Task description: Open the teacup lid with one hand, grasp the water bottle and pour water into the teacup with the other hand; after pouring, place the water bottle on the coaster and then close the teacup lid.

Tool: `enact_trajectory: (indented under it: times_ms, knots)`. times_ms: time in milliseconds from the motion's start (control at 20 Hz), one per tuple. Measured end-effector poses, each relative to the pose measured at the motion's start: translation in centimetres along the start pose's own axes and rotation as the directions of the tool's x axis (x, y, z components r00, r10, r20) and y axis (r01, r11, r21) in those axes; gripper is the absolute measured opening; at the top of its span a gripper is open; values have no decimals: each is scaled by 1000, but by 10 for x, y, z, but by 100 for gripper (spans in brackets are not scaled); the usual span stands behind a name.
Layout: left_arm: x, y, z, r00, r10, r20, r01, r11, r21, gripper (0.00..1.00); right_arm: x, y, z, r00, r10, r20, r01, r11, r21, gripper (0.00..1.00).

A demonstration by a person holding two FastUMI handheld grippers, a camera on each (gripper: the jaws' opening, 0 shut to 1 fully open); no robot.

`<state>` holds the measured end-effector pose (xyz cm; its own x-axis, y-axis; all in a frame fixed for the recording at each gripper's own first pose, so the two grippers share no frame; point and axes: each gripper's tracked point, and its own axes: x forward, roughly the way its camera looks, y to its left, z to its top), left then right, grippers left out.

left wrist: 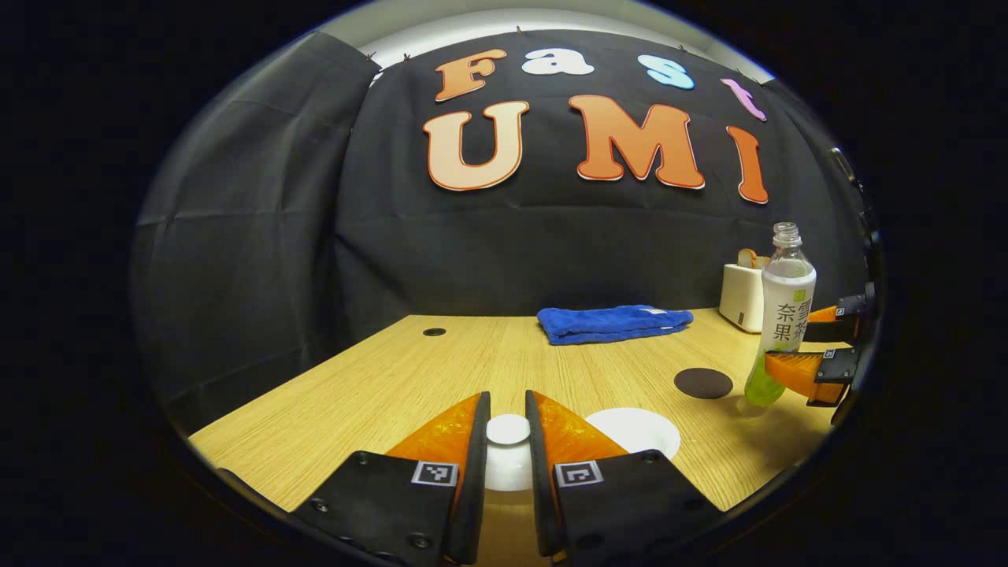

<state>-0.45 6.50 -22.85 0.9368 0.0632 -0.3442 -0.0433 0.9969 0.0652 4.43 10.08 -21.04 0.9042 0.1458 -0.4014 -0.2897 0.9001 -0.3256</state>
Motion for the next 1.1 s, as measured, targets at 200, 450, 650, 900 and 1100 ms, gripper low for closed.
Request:
enact_trajectory:
  times_ms: [200, 450, 650, 900, 1100]
  knots:
    - [-1, 6, -1, 1000, 9, -2, -9, 1000, -13, 31, 7, -4, 7, 998, -39, 42, 46, 978, -206, 64]
    - [-2, 12, -4, 1000, 17, -1, -17, 1000, -13, 29, 13, -2, 0, 998, -56, 22, 60, 922, -382, 64]
    - [-2, 21, -7, 999, 34, 1, -34, 999, -10, 31, 22, 10, -7, 998, -55, 11, 53, 868, -494, 65]
    - [-5, 26, -9, 999, 38, 3, -38, 999, -8, 31, 22, 10, 1, 993, -99, 68, 119, 736, -666, 64]
    - [-8, 31, -8, 999, 43, 8, -43, 999, -9, 31, 21, 13, 8, 990, -90, 106, 139, 638, -757, 64]
